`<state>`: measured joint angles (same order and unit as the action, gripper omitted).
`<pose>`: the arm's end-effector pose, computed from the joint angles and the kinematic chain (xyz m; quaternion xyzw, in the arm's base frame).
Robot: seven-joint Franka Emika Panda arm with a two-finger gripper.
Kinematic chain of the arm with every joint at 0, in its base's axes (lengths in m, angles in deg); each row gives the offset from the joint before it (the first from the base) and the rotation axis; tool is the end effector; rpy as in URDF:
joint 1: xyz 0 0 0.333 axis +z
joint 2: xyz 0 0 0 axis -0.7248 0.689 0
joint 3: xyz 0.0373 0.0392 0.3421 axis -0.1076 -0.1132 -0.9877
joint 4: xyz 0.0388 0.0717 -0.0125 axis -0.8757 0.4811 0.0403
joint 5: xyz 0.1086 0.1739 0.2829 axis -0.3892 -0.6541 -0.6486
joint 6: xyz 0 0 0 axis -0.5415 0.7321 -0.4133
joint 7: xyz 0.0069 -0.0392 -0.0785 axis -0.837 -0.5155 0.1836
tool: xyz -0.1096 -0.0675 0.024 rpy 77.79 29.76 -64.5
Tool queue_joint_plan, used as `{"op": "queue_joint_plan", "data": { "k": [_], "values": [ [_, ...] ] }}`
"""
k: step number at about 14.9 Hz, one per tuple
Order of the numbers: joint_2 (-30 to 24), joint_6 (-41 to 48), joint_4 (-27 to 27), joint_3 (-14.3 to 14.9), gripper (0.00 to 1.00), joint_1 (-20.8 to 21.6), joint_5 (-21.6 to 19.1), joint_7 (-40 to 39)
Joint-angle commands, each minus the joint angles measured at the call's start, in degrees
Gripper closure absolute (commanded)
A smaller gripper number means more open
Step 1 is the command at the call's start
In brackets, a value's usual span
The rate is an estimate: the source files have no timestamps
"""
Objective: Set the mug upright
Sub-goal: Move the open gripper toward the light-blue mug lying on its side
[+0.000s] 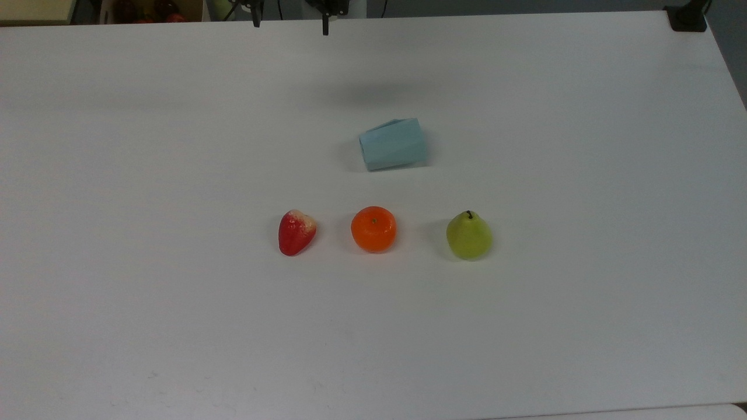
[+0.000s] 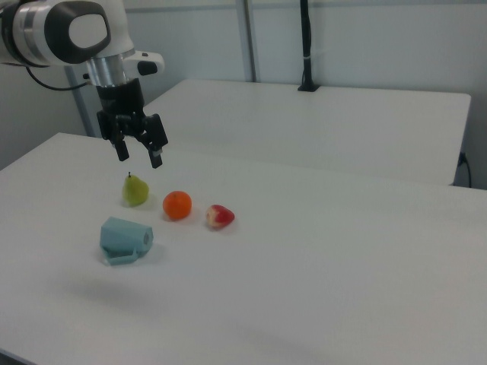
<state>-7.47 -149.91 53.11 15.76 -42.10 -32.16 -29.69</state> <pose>0.5190 0.0238 0.5922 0.9991 -0.0115 -0.0202 0.0346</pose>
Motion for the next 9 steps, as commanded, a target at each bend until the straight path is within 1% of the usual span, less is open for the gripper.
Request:
{"op": "queue_joint_plan", "data": {
  "k": [1,6,9],
  "values": [
    [0.41,-0.75,-0.17,0.14,0.0,0.4,0.99,0.26],
    [0.67,-0.66,-0.17,-0.21,0.0,0.4,0.99,0.34],
    [0.94,-0.57,-0.17,-0.47,0.0,1.36,1.68,0.25]
  ]
}}
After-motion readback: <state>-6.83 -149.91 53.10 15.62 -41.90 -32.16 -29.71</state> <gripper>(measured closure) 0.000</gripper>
